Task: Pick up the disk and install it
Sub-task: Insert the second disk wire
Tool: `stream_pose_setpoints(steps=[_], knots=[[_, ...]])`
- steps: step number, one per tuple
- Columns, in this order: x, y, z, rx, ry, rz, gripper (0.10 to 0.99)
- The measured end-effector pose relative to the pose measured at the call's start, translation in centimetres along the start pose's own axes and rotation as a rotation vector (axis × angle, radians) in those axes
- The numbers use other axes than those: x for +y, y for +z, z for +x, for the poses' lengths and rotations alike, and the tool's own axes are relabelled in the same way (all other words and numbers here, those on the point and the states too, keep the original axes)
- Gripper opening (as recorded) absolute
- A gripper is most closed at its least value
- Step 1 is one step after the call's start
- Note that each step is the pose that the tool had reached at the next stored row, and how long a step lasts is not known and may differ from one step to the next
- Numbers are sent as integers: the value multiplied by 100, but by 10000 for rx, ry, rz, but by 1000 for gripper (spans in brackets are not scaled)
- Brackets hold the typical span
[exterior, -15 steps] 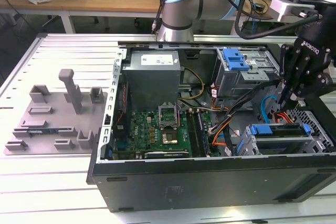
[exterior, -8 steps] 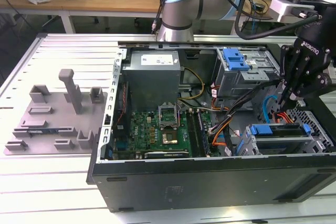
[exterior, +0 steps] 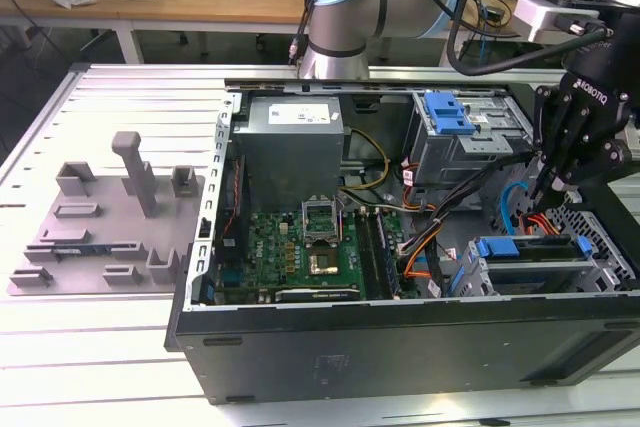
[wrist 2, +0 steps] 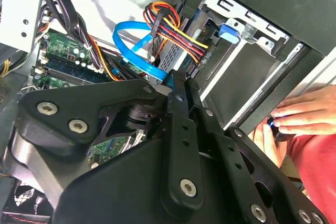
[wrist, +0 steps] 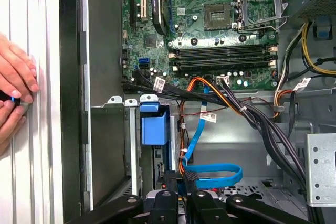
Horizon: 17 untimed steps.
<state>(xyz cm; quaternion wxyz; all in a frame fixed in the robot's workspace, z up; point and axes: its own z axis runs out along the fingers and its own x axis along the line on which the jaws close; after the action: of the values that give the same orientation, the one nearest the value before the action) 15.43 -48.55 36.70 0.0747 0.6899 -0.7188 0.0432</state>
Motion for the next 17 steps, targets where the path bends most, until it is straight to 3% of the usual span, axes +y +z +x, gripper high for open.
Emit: stream_pose_setpoints(steps=[3, 5, 6, 9, 15, 17], knots=[[0, 2, 10, -31, 0, 3, 161], [1, 9, 54, -193, -1, 36, 161], [4, 14, 81, -319, 0, 77, 161], [15, 21, 120, -509, 5, 160, 161], [62, 37, 189, -659, 10, 238, 161], [61, 51, 231, -744, -1, 246, 161]])
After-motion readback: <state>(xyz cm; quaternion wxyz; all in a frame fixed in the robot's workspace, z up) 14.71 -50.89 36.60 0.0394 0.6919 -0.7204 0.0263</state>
